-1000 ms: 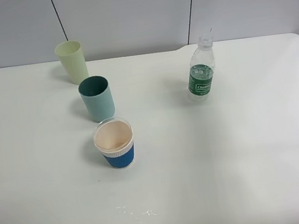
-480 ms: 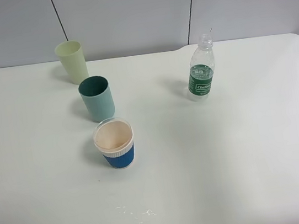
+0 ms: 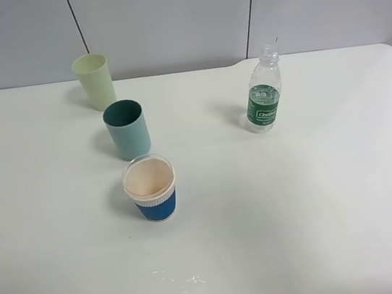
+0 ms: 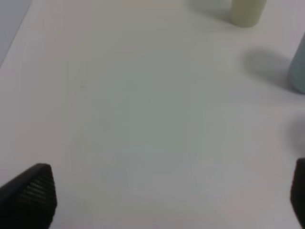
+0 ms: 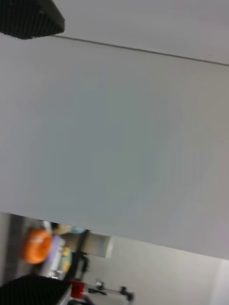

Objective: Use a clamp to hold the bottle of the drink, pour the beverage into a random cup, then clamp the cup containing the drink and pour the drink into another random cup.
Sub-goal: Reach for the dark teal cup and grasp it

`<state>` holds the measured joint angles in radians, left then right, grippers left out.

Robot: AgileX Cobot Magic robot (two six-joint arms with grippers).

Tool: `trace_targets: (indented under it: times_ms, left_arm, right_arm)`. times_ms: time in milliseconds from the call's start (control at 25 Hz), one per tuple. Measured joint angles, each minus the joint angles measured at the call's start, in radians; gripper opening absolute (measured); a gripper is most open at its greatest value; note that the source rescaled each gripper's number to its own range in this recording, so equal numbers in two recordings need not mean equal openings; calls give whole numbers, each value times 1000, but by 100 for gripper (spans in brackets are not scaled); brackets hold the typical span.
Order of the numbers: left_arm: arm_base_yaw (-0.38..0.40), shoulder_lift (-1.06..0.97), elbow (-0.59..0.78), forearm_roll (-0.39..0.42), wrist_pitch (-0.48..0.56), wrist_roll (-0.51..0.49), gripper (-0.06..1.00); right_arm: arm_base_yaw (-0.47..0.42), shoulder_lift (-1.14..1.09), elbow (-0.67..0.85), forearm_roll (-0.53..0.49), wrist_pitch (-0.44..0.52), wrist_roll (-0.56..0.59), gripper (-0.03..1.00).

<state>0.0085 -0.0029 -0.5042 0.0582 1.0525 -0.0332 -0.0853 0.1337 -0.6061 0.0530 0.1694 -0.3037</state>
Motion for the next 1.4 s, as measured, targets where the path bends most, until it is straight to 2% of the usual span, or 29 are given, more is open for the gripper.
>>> trace_targets:
  times_ms: [240,360,560,600,640,760,1040,1400]
  left_arm:
    - [0,0,0,0,0,0,100]
    - [0,0,0,0,0,0,100]
    - [0,0,0,0,0,0,100]
    - [0,0,0,0,0,0,100]
    - [0,0,0,0,0,0,100]
    - [0,0,0,0,0,0,100]
    - [0,0,0,0,0,0,100]
    - [0,0,0,0,0,0,100]
  right_arm:
    - [0,-79,0,-126,254,193,99]
    - [0,-117,0,-174,411,266,99]
    - [0,-136,0,-187,678,304,99]
    - [0,-136,0,-188,720,311,99]
    - [0,-136,0,-188,720,311,99]
    - [0,-136,0,-189,832,314,99]
    - [0,-136,100,-157,883,314,99]
    - [0,-136,107,-144,885,314,99]
